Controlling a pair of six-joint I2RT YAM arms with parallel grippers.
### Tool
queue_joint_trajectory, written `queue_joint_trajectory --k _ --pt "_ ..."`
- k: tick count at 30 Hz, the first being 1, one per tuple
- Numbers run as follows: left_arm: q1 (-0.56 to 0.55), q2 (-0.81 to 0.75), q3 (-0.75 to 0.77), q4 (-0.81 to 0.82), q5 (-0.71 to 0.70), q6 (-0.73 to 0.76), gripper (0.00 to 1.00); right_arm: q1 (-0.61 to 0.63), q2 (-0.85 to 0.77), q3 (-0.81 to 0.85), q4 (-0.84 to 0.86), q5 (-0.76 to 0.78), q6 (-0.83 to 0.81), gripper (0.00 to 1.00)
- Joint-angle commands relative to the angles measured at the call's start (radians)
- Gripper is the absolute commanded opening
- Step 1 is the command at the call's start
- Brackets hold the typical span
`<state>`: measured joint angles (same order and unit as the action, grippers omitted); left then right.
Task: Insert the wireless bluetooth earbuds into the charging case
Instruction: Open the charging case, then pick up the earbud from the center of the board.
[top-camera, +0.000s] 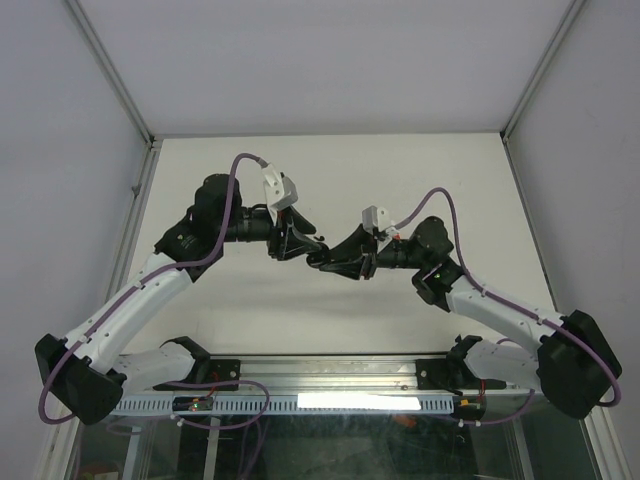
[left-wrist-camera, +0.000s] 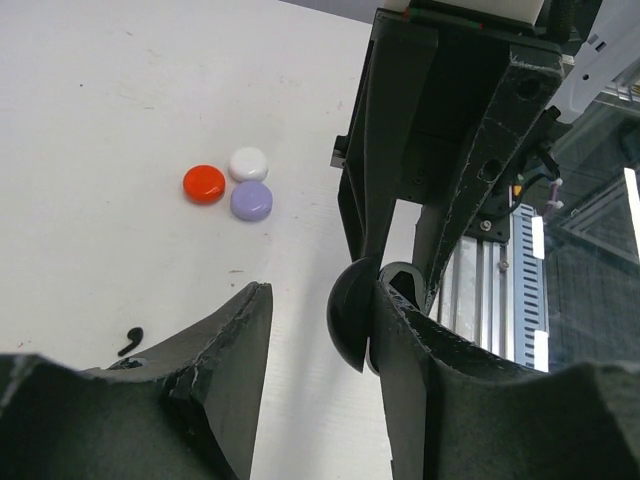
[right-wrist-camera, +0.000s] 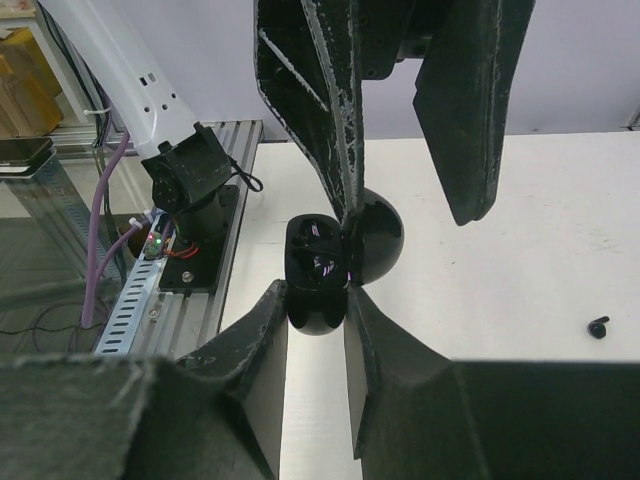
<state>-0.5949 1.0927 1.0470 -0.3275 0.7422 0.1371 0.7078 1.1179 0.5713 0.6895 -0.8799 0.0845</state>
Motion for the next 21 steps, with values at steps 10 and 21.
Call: queue_joint_trajectory --k 10,21 --pt "0.016 -0.036 -0.027 0.107 -0.127 -0.066 0.61 0.003 -0.074 -0.029 -0.085 0.03 -0.033 0.0" --pt "0.015 0.023 -0.038 0.119 -0.412 -0.213 0.68 0.003 -0.139 -0.151 -0.054 0.622 -0.177 0.0"
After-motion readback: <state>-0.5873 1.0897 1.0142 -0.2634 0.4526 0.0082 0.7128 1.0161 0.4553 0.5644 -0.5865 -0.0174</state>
